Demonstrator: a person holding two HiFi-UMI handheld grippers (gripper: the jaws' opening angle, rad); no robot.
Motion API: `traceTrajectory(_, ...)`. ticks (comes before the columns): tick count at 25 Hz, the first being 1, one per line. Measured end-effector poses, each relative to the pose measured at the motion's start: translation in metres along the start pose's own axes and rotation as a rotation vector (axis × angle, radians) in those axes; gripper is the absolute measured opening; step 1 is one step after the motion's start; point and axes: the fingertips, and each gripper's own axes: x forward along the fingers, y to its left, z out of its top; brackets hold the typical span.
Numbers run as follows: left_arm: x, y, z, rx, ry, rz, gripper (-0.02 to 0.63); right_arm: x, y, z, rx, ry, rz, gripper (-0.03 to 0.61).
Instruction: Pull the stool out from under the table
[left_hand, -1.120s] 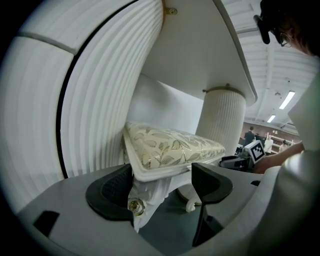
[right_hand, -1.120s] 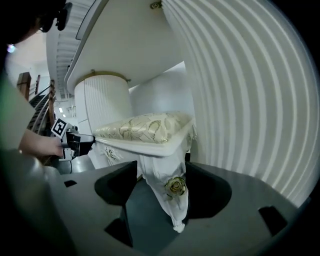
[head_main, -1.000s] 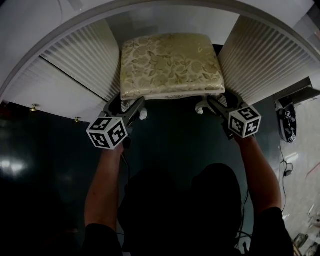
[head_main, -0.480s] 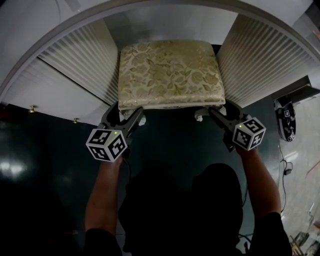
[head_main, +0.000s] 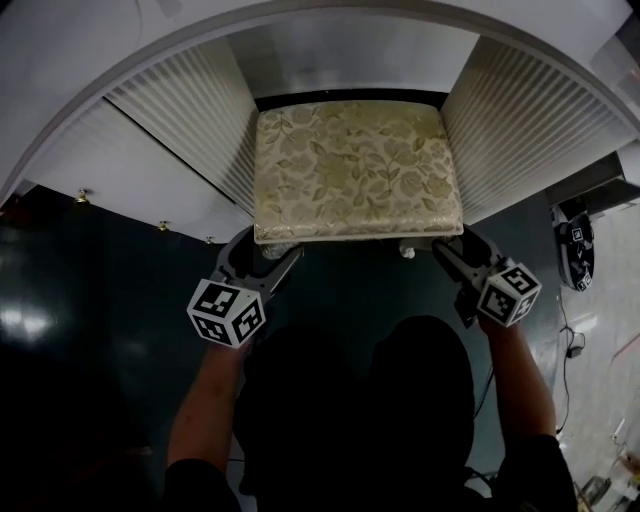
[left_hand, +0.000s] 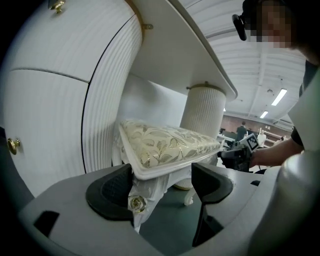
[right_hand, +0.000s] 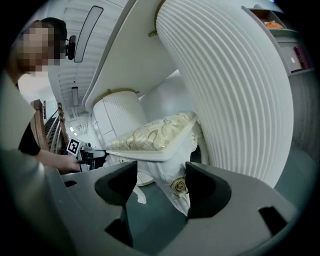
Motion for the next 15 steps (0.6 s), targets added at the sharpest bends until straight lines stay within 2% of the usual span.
traceTrajectory(5,-0.002,-0.004,0.002,-0.026,0.042,0.013,0.364,-0.004,0.006,0.005,0.0,0.023,0.019,0.255)
traceTrajectory(9,0.0,-0.003,0.004,-0.041,0.024,0.009,0.364,-0.002,-0.003,0.005,-0.015,0.038,0.007,0.253)
traceTrajectory(11,0.0,-0.003,0.0,-0.015,0.013,-0.007,0.362,0.003,-0.011,0.007,-0.036,0.024,-0.031,0.253)
traceTrajectory(15,-0.005,-0.01,-0.014,0.095,0.025,-0.069,0.341,0.009,-0.02,0.01,-0.069,-0.037,-0.081,0.253)
